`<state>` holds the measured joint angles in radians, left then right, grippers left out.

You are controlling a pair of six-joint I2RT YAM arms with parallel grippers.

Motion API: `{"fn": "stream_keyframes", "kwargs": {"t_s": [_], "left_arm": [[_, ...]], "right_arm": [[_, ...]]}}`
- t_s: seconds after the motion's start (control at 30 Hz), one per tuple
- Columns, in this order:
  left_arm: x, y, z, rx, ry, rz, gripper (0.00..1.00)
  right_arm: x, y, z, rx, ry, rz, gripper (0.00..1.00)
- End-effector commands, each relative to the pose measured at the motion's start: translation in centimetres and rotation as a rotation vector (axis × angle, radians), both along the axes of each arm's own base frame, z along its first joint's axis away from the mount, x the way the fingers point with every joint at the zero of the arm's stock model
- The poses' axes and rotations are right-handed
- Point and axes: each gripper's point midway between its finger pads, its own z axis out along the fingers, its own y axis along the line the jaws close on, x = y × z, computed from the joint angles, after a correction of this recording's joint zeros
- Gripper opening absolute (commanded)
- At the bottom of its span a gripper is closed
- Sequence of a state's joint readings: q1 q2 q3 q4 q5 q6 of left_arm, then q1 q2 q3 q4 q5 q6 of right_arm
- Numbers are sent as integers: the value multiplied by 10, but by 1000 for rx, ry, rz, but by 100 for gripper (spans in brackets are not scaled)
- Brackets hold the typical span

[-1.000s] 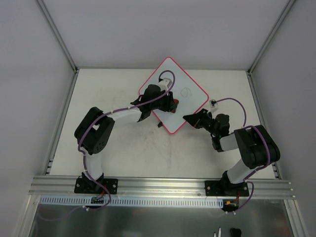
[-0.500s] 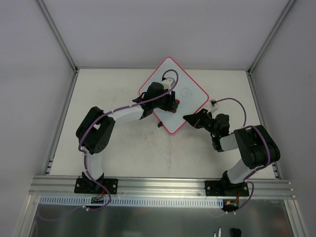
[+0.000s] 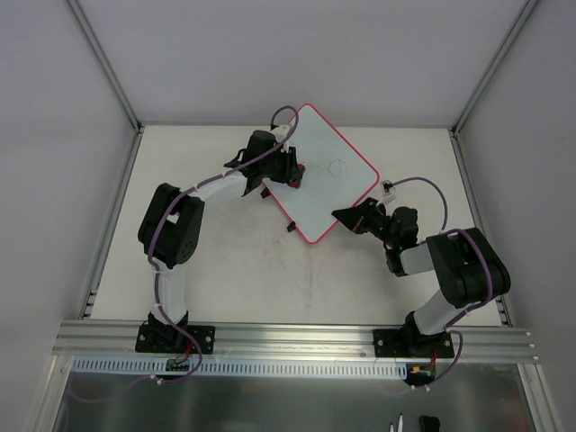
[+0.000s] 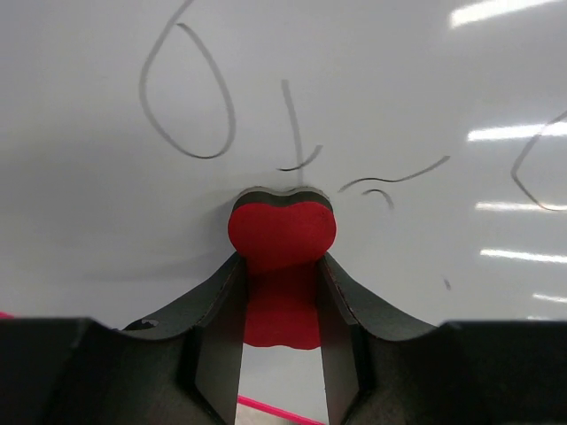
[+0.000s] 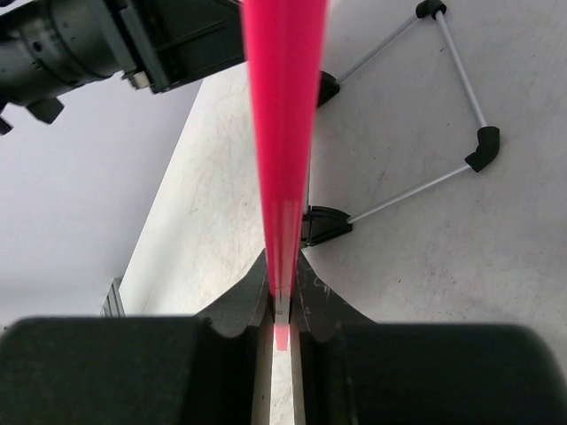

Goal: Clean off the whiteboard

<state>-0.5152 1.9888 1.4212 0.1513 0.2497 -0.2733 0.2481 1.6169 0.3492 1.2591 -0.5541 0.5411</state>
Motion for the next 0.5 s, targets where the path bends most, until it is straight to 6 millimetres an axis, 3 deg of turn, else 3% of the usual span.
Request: {"fn": "stream_keyframes", "kwargs": {"t_s": [0.0, 0.2, 0.47], "left_arm": [[13, 20, -7, 35, 29, 34, 33], [23, 27, -3, 47, 14, 43, 32], [-4, 3, -2, 128, -44, 15, 32]], "right_arm": [[-1, 15, 74, 58, -345, 81, 0], [-2, 15, 75, 60, -347, 83, 0], [-1, 16, 73, 60, -341, 86, 0]]}}
